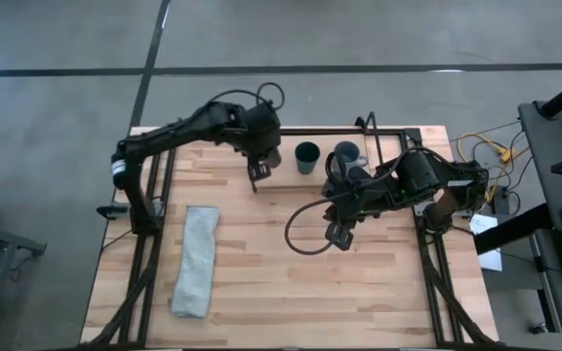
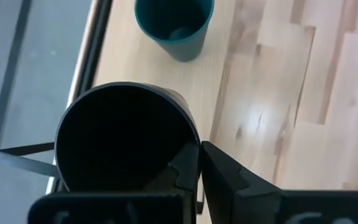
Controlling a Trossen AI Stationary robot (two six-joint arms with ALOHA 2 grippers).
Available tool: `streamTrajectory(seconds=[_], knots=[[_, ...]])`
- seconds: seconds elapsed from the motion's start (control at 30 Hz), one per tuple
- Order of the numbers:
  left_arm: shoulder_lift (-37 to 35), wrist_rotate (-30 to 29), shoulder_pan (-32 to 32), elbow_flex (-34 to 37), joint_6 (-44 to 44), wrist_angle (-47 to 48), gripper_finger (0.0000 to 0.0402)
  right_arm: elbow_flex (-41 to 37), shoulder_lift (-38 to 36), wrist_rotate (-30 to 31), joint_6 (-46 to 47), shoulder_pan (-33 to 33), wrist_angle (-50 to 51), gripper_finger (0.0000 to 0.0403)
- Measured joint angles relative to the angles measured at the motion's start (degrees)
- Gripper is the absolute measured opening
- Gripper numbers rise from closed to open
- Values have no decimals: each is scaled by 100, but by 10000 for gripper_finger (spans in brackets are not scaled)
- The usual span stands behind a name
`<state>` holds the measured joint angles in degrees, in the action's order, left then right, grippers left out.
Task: Stack small to large cups/mugs on shelf
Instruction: Put the black cup on the shelf
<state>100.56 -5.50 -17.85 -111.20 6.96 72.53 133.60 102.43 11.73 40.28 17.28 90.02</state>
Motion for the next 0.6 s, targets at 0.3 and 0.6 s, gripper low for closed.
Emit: streamTrajectory(seconds=[0.3,0.6], knots=[[544,2,-2,13,-12,-4,0,-1,0,37,26,-1,0,63],[835,66,-11,18,-27,-17,0,-1,0,37,171,1,0,63]])
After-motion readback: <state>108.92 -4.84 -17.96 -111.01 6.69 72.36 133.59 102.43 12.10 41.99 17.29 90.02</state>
